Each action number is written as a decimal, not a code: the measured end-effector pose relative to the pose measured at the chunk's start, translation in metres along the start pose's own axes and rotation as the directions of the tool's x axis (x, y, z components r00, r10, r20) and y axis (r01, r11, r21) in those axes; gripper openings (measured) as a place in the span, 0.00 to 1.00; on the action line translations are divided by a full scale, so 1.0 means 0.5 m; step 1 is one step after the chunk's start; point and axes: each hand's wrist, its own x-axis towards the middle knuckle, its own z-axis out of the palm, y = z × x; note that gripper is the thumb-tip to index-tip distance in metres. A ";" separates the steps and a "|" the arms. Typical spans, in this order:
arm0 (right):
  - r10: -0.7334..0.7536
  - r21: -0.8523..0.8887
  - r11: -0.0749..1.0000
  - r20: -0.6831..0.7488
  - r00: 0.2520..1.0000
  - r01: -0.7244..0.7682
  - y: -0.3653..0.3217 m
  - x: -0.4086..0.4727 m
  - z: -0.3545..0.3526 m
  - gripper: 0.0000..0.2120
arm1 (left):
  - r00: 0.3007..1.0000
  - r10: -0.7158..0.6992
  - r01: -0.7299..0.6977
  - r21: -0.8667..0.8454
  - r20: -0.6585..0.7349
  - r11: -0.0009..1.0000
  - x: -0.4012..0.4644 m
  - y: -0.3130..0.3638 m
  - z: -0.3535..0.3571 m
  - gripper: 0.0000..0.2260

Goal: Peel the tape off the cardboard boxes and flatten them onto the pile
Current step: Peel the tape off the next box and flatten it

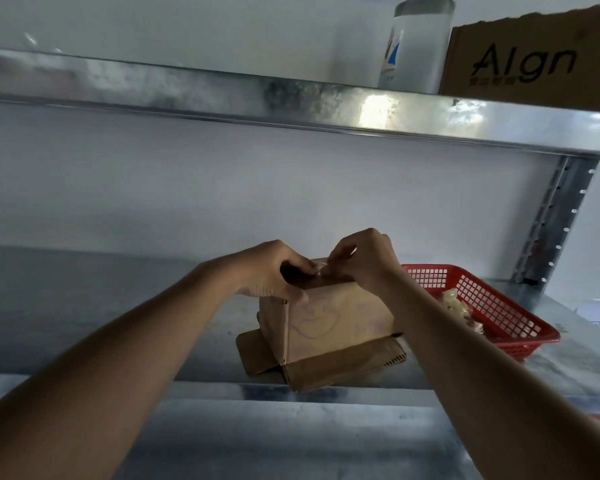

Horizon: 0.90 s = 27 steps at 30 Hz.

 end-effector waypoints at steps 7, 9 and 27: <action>-0.098 -0.018 0.993 0.370 0.924 0.113 0.010 0.019 -0.027 0.11 | 1.000 0.009 -0.009 -0.036 0.002 0.999 0.005 -0.004 0.001 0.25; -0.062 0.027 0.998 0.429 0.901 0.056 0.011 0.027 -0.036 0.18 | 1.000 0.013 -0.013 -0.033 0.001 0.999 0.005 -0.003 0.002 0.24; 0.077 -0.006 0.997 0.144 0.987 -0.077 0.002 0.013 0.013 0.08 | 0.996 -0.021 0.027 0.070 -0.081 0.997 -0.018 0.008 -0.005 0.27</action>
